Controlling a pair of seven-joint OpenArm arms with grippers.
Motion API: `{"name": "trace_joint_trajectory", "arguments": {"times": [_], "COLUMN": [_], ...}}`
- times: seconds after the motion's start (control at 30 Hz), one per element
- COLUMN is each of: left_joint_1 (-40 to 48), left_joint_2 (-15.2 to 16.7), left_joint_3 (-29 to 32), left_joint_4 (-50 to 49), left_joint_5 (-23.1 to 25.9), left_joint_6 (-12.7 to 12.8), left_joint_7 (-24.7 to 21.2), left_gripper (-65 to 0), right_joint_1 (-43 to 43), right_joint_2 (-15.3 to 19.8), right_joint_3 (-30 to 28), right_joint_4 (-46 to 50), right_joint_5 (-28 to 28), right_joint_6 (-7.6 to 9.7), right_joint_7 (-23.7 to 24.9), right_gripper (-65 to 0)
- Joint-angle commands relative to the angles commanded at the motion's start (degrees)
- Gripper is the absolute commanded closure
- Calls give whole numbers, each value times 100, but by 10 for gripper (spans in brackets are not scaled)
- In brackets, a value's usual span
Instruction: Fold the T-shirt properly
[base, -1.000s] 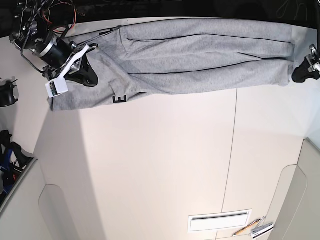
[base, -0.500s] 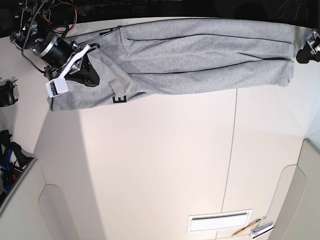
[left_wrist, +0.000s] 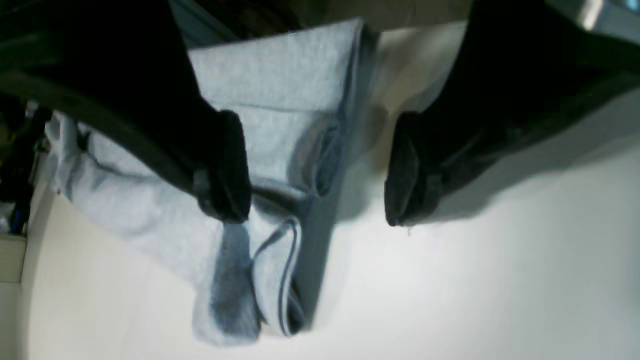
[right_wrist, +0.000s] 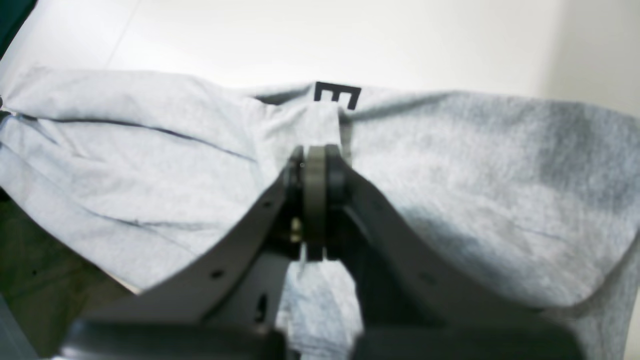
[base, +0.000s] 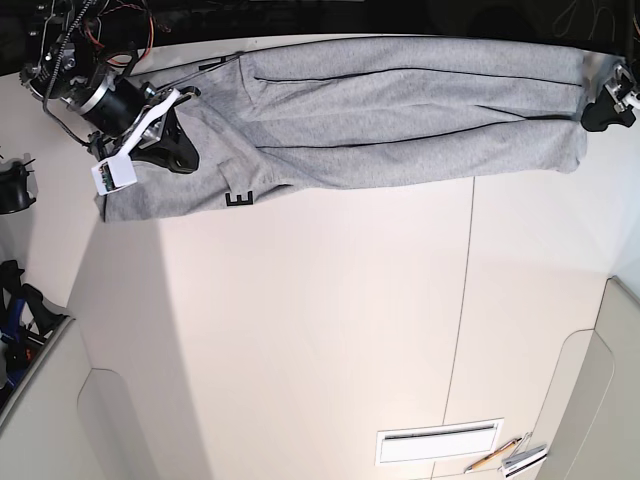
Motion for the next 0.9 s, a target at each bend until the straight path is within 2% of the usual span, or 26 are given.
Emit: {"name": "trace_joint_trajectory", "arguments": {"times": [0.23, 0.5, 0.6, 0.77, 0.9], "left_joint_1": [4, 2, -2, -162, -175], "left_joint_2": [0, -2, -39, -243, -289], "left_joint_3": [0, 0, -7, -13, -11], "left_joint_4": [192, 402, 402, 402, 402], "left_joint_5": [-636, -656, -997, -1011, -649], "left_joint_6": [0, 0, 0, 0, 0], "left_joint_7": [597, 551, 601, 745, 551], "left_gripper": [-461, -461, -461, -461, -461], "right_joint_1": [-2, -2, -2, -4, -2], "right_joint_2": [0, 0, 0, 0, 0], "right_joint_3": [0, 0, 0, 0, 0], "right_joint_4": [0, 0, 0, 0, 0], "right_joint_5": [2, 2, -2, -4, -2], "right_joint_6": [0, 0, 0, 0, 0], "right_joint_7": [2, 0, -2, -35, -42], "right_gripper": [0, 0, 0, 0, 0]}}
